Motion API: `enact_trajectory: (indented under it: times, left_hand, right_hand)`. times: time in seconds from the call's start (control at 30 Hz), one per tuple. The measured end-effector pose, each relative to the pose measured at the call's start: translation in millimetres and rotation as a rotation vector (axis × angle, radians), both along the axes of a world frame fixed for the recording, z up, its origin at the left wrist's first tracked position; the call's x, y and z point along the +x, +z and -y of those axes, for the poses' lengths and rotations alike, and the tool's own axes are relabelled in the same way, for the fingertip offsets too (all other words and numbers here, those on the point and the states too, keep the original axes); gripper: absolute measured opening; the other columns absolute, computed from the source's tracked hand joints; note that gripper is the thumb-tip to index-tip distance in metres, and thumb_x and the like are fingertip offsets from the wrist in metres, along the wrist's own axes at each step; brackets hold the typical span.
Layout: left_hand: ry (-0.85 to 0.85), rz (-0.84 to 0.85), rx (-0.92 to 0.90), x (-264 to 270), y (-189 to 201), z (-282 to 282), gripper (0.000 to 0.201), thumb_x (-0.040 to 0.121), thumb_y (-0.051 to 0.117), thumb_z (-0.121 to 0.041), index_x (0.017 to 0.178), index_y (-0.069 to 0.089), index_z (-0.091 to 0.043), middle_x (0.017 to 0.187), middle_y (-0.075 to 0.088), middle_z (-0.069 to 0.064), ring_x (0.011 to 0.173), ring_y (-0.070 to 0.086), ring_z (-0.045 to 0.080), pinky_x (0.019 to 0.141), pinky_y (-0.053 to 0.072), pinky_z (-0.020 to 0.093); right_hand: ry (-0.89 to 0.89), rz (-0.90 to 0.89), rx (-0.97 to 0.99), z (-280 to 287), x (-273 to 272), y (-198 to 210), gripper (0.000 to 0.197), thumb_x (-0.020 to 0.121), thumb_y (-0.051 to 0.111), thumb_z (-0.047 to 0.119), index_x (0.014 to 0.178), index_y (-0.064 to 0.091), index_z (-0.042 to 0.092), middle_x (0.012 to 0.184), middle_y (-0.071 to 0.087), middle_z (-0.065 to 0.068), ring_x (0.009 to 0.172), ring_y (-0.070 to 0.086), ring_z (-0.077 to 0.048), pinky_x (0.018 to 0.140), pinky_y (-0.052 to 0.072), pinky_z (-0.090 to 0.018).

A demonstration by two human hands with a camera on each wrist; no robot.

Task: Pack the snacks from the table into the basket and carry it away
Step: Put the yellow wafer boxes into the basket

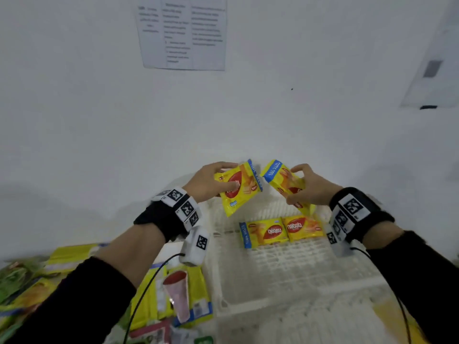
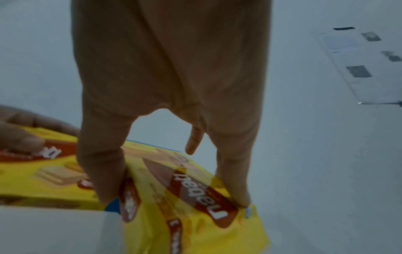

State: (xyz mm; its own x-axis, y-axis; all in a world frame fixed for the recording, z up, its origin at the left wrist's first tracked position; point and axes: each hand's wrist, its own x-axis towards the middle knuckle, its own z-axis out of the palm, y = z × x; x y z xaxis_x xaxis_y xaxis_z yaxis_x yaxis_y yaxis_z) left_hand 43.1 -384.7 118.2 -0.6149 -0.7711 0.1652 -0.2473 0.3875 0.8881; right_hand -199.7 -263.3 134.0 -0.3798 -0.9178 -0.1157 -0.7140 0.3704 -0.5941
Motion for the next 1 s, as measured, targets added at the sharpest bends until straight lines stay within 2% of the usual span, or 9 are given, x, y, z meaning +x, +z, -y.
enact_trajectory:
  times: [0.1, 0.27, 0.33, 0.47, 0.57, 0.7, 0.83, 0.93, 1.0]
  left_hand:
    - [-0.004, 0.091, -0.049, -48, -3, -1, 0.047, 0.082, 0.075, -0.022, 0.125, 0.059, -0.029, 0.125, 0.052, 0.003, 0.097, 0.056, 0.008, 0.055, 0.053, 0.016]
    - [0.068, 0.240, -0.039, -96, -28, 9, 0.048, 0.078, 0.078, -0.026, 0.120, 0.056, -0.025, 0.123, 0.050, 0.002, 0.097, 0.061, 0.019, 0.065, 0.055, 0.028]
    - [0.108, 0.326, 0.041, -106, -46, 12, 0.049, 0.075, 0.080, -0.029, 0.116, 0.053, -0.021, 0.122, 0.046, 0.000, 0.100, 0.060, 0.021, 0.068, 0.056, 0.033]
    - [0.133, 0.553, 0.140, -119, -94, 14, 0.045, 0.077, 0.079, -0.030, 0.111, 0.051, -0.019, 0.128, 0.050, 0.007, 0.111, 0.055, 0.025, 0.086, 0.051, 0.037]
    - [0.241, 0.523, 0.165, -125, -123, 13, 0.046, 0.079, 0.078, -0.028, 0.117, 0.055, -0.015, 0.129, 0.054, 0.010, 0.115, 0.055, 0.027, 0.089, 0.049, 0.035]
    - [0.315, 0.567, 0.026, -129, -145, 12, 0.045, 0.080, 0.076, -0.028, 0.118, 0.058, -0.011, 0.131, 0.054, 0.007, 0.121, 0.051, 0.024, 0.087, 0.038, 0.024]
    - [0.302, 0.717, -0.091, -131, -158, 7, 0.045, 0.085, 0.068, -0.036, 0.119, 0.050, -0.013, 0.124, 0.053, 0.011, 0.109, 0.053, 0.028, 0.082, 0.040, 0.030]
    - [0.356, 0.906, -0.326, -133, -160, -7, 0.045, 0.089, 0.057, -0.049, 0.120, 0.049, -0.017, 0.126, 0.042, 0.011, 0.112, 0.045, 0.029, 0.088, 0.042, 0.033]
    - [0.304, 0.876, -0.428, -136, -162, -14, 0.052, 0.083, 0.058, -0.059, 0.119, 0.053, -0.023, 0.125, 0.040, 0.006, 0.114, 0.038, 0.025, 0.090, 0.043, 0.035]
  right_hand:
    - [0.025, -0.107, 0.115, 4, -53, -18, 0.086, 0.062, 0.081, 0.014, 0.129, 0.029, 0.025, 0.117, 0.056, -0.014, 0.098, 0.060, -0.032, 0.086, 0.053, -0.047]
    - [0.104, -0.230, 0.298, 14, -99, -60, 0.079, 0.065, 0.080, 0.007, 0.128, 0.035, 0.022, 0.111, 0.045, -0.006, 0.095, 0.051, -0.026, 0.068, 0.047, -0.033]
    - [0.148, -0.268, 0.391, 21, -105, -80, 0.077, 0.065, 0.080, 0.008, 0.127, 0.037, 0.024, 0.110, 0.044, -0.007, 0.093, 0.051, -0.027, 0.066, 0.047, -0.032]
    - [0.195, -0.484, 0.373, 36, -108, -127, 0.059, 0.076, 0.069, 0.021, 0.125, 0.037, 0.024, 0.125, 0.046, -0.013, 0.112, 0.050, -0.035, 0.089, 0.047, -0.038]
    - [0.157, -0.496, 0.319, 46, -105, -154, 0.057, 0.086, 0.059, 0.017, 0.136, 0.031, 0.013, 0.139, 0.036, -0.019, 0.130, 0.037, -0.039, 0.106, 0.033, -0.044]
    - [0.136, -0.460, 0.299, 50, -112, -171, 0.049, 0.090, 0.049, 0.013, 0.136, 0.030, 0.012, 0.142, 0.029, -0.018, 0.136, 0.027, -0.038, 0.111, 0.029, -0.048]
    - [0.150, -0.438, 0.301, 45, -122, -178, 0.045, 0.091, 0.051, 0.014, 0.133, 0.034, 0.015, 0.143, 0.030, -0.015, 0.136, 0.027, -0.036, 0.107, 0.034, -0.050]
    - [0.168, -0.450, 0.257, 42, -118, -179, 0.047, 0.092, 0.048, 0.009, 0.136, 0.032, 0.014, 0.144, 0.027, -0.015, 0.136, 0.026, -0.036, 0.108, 0.034, -0.047]
    - [0.188, -0.474, 0.210, 41, -115, -179, 0.051, 0.090, 0.050, 0.007, 0.137, 0.033, 0.013, 0.144, 0.027, -0.016, 0.135, 0.028, -0.037, 0.108, 0.033, -0.046]
